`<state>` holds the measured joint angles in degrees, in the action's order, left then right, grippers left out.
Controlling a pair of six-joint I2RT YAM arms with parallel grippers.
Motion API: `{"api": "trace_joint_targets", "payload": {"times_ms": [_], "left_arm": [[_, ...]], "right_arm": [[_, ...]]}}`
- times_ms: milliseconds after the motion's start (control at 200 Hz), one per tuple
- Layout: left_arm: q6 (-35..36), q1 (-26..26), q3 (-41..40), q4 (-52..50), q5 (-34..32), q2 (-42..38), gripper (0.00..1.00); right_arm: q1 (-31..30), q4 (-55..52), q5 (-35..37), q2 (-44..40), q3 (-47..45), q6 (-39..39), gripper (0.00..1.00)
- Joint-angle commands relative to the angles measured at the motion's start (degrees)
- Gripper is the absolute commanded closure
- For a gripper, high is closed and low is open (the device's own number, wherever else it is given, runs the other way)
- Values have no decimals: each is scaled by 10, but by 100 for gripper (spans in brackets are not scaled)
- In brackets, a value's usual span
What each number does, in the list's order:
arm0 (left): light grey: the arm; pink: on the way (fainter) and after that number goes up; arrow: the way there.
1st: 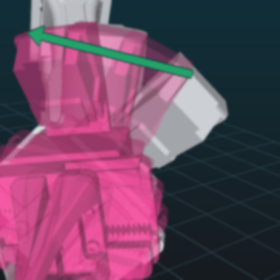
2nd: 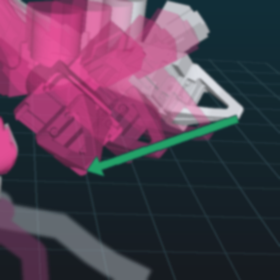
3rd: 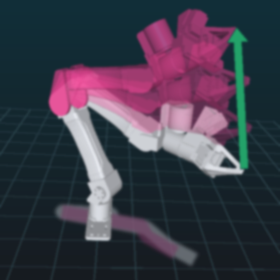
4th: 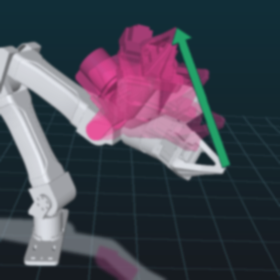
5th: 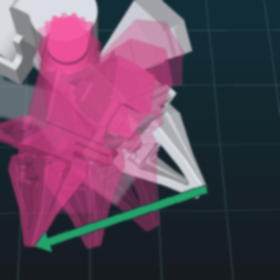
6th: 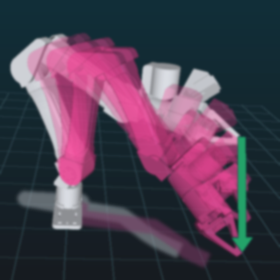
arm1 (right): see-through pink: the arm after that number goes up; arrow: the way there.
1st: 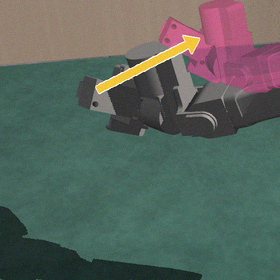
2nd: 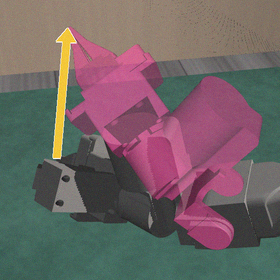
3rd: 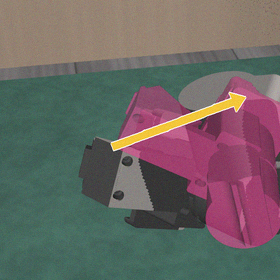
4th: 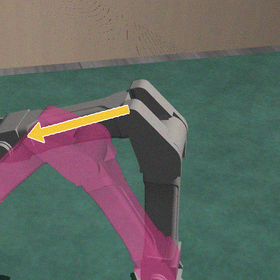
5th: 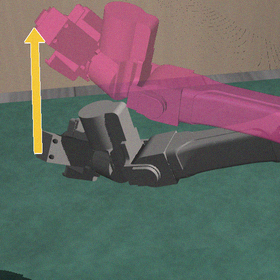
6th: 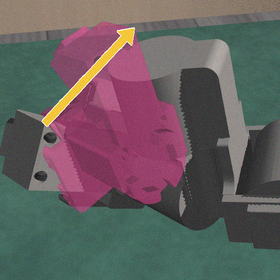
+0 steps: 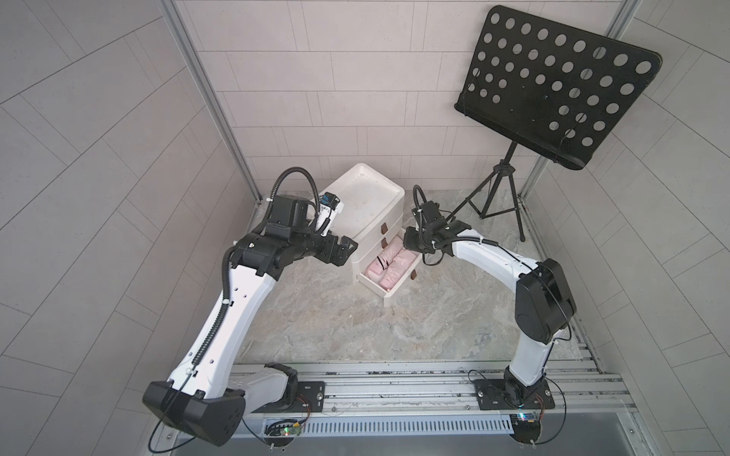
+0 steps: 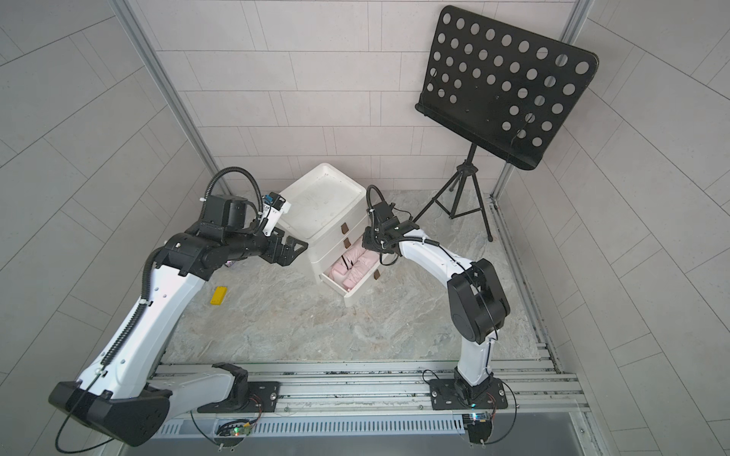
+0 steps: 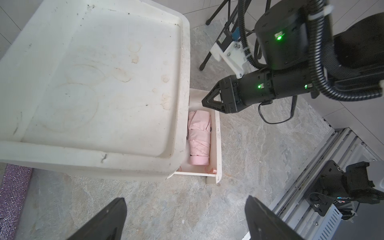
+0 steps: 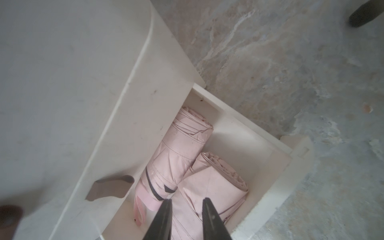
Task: Place the umbrella in the drawer by color
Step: Place the umbrella in the drawer, then close the drawer in the storage box.
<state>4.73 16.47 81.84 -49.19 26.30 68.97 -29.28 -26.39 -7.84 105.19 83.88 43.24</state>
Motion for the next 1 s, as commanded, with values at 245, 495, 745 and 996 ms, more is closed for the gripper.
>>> {"api": "trace_joint_targets", "payload": {"times_ms": [245,495,745,996], "left_arm": [[-1,-6,-8,10,1,-9,4],[-1,-9,-7,9,2,-12,4],[-1,-22,4,8,-7,-11,4],[9,-111,86,-13,22,33,4]], "right_arm": [[-21,-36,-3,69,31,-25,78],[-24,-17,6,89,20,-18,79],[-8,6,-5,30,0,-14,77],[18,45,-41,-63,-36,-8,57]]}}
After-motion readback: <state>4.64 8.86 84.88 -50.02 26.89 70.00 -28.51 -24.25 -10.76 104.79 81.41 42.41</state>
